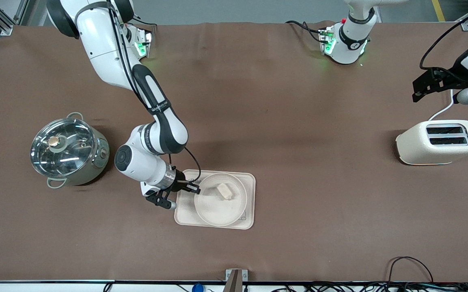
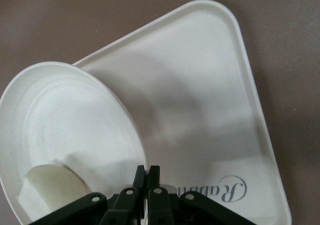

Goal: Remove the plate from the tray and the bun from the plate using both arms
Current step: 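Grasp the plate rim with the right gripper and lift it, then move the plate off the tray with the right gripper while the left gripper reaches over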

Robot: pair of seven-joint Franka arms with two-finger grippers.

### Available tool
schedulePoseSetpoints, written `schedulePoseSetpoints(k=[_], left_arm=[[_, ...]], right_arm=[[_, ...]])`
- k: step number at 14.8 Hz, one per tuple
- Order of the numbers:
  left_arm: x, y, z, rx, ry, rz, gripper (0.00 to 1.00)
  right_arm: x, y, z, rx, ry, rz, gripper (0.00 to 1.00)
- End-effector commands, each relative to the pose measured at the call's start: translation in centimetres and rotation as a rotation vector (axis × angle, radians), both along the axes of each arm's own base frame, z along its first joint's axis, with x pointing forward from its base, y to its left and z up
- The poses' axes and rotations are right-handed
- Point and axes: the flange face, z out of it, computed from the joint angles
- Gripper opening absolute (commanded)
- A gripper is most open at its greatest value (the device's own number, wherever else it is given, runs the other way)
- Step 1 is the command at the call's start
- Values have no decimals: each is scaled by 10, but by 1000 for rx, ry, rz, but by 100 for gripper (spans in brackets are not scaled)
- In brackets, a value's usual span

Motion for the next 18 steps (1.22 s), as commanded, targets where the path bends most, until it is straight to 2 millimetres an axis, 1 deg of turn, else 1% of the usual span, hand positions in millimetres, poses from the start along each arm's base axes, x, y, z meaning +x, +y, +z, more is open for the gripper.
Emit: schedulePoseSetpoints(k=[1, 3, 4, 5, 7, 8, 10, 11, 13, 14, 16, 18], left_arm=[[2, -5, 2, -20, -3, -9, 100], [7, -10, -6, -21, 8, -16, 100], [10, -16, -10, -22, 7, -25, 100], [14, -20, -16, -23, 8, -32, 100], [22, -26, -28, -42, 20, -38, 100], [26, -27, -34, -64, 23, -37, 100], [32, -34, -48, -114, 28, -36, 100], [34, -35, -53, -124, 28, -33, 100], [33, -54, -64, -125, 29, -42, 100], [32, -64, -64, -125, 29, -17, 100], [27, -92, -68, -123, 36, 27, 100], [25, -111, -74, -117, 46, 73, 100]], right_arm=[[-19, -1, 17, 17, 13, 31, 0], [-38, -10, 16, 3, 19, 61, 0], [-46, -15, 18, -1, 29, 57, 0], [-51, -19, 22, -1, 28, 52, 0], [-61, -23, 18, -9, 26, 38, 0], [-70, -15, 18, -4, 19, 45, 0], [-84, -9, 8, -11, -1, 32, 0], [-92, -3, 3, -15, -9, 35, 0], [-104, 3, 0, -11, -18, 27, 0], [-109, 3, -1, -9, -14, 28, 0], [-120, -4, 4, -3, -13, 41, 0], [-137, -14, 4, 12, -15, 70, 0]])
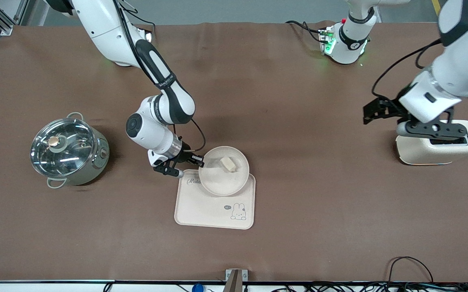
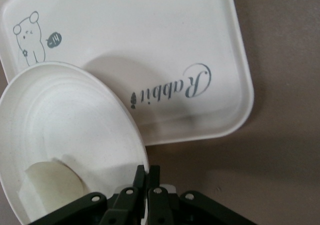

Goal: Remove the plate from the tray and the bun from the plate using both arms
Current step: 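Move the plate off the tray with the right gripper while the left gripper reaches over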

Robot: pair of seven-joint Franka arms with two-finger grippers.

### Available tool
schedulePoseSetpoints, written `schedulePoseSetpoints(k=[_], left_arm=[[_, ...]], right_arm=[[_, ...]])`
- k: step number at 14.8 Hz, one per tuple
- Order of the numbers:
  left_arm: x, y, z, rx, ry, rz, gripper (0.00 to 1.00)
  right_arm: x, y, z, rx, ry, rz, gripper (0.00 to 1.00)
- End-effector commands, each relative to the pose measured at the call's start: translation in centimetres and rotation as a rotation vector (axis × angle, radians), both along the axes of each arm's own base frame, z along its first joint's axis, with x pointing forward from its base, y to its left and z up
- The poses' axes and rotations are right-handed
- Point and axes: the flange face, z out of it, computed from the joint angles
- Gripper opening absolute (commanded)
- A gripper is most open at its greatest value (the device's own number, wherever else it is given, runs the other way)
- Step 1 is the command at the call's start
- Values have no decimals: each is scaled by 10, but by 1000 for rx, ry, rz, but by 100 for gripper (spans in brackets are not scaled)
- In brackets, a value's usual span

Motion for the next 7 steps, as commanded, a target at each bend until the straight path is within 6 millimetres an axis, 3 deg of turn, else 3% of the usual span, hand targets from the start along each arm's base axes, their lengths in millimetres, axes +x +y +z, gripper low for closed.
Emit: schedulePoseSetpoints(k=[1, 7], left_arm=[[-4, -25, -7, -1, 6, 53, 100], [-9, -57, -20, 5, 26, 105, 100]], right_arm=[[-36, -25, 15, 35, -10, 37, 0], [-75, -50, -6, 84, -38, 97, 0]])
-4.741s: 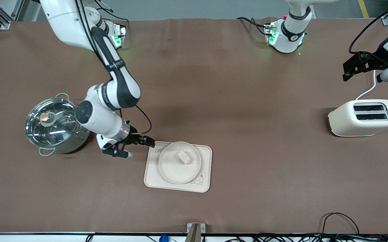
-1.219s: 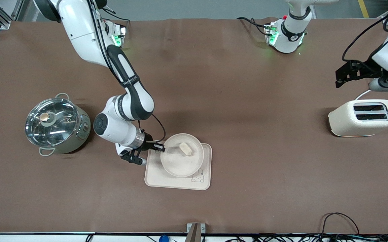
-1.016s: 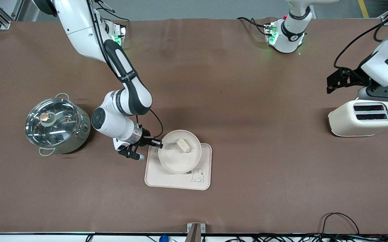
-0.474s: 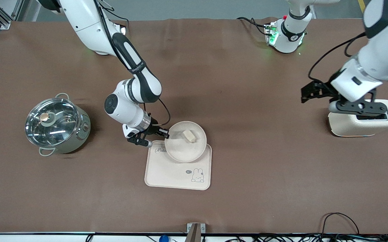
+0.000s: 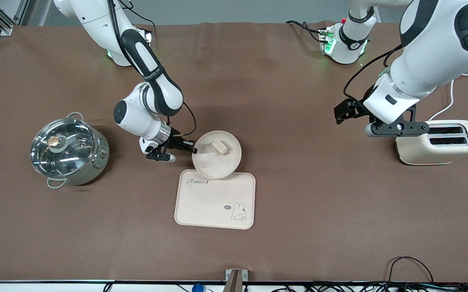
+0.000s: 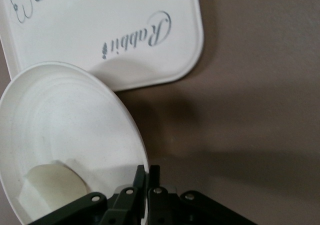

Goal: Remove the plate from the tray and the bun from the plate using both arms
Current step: 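Move the plate off the tray with the right gripper while the left gripper reaches over, then lower the plate onto the table while the left gripper descends to the bun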

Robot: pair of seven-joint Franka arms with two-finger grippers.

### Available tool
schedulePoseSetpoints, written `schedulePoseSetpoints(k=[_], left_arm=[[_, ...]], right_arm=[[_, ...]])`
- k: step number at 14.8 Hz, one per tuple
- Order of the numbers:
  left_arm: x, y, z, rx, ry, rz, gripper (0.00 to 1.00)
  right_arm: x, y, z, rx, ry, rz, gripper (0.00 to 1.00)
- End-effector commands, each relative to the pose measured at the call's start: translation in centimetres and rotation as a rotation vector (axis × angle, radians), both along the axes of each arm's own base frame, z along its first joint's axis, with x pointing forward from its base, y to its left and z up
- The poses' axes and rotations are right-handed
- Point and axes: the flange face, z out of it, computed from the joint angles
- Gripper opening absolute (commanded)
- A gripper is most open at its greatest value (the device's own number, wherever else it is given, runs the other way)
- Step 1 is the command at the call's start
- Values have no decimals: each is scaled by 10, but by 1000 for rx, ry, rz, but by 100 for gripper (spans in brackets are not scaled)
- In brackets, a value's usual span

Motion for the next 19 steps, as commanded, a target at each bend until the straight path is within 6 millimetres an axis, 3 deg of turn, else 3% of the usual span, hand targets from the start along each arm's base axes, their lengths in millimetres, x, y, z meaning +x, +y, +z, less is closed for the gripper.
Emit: schedulePoseSetpoints(k=[1, 11, 19], left_arm=[[-4, -18, -6, -3, 1, 37, 100], [-14, -115, -80, 7, 45, 222, 100], [-22, -185, -139, -7, 45, 359, 100]], right_arm=[[-27, -7, 5, 28, -23, 25, 0], [-44, 1, -3, -11, -41, 37, 0], [-50, 4, -23, -57, -39, 39, 0]])
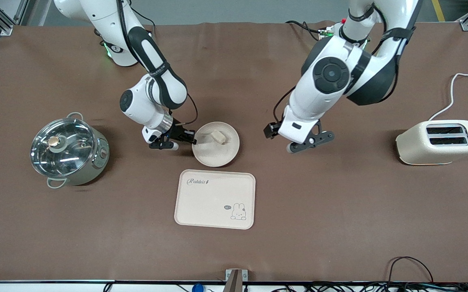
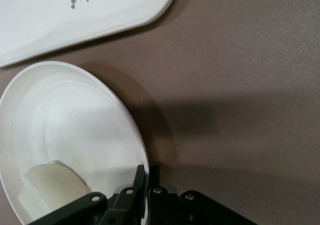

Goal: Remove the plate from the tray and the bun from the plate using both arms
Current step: 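Lower the plate onto the table while the left gripper descends to the bun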

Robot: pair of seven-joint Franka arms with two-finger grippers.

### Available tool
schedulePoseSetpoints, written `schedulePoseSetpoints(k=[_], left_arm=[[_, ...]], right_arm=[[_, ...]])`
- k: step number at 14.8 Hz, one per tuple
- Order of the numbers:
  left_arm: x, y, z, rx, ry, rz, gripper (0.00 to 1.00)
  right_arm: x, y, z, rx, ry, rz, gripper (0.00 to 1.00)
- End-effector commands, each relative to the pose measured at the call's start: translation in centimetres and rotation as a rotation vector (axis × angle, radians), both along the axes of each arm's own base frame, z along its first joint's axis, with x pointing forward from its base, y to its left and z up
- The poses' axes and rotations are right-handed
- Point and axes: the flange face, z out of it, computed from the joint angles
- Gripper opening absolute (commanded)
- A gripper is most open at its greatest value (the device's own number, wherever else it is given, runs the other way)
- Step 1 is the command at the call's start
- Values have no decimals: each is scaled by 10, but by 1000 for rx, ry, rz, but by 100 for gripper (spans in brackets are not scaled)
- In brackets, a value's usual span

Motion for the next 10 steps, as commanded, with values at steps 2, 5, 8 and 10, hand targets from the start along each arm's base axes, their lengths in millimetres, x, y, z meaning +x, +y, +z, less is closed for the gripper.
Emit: schedulePoseSetpoints(k=[2, 5, 8, 10], left_arm=[[-6, -31, -24, -6, -4, 60, 100], [-22, -63, -43, -12, -1, 116, 100], [-33, -83, -60, -3, 13, 170, 100], [-40, -98, -76, -5, 16, 199, 100]], right_arm=[[-7, 0, 1, 6, -1, -21, 7], [-6, 0, 3, 10, 2, -33, 49], [-4, 0, 9, 18, 2, -55, 60], [0, -3, 13, 28, 3, -64, 60]])
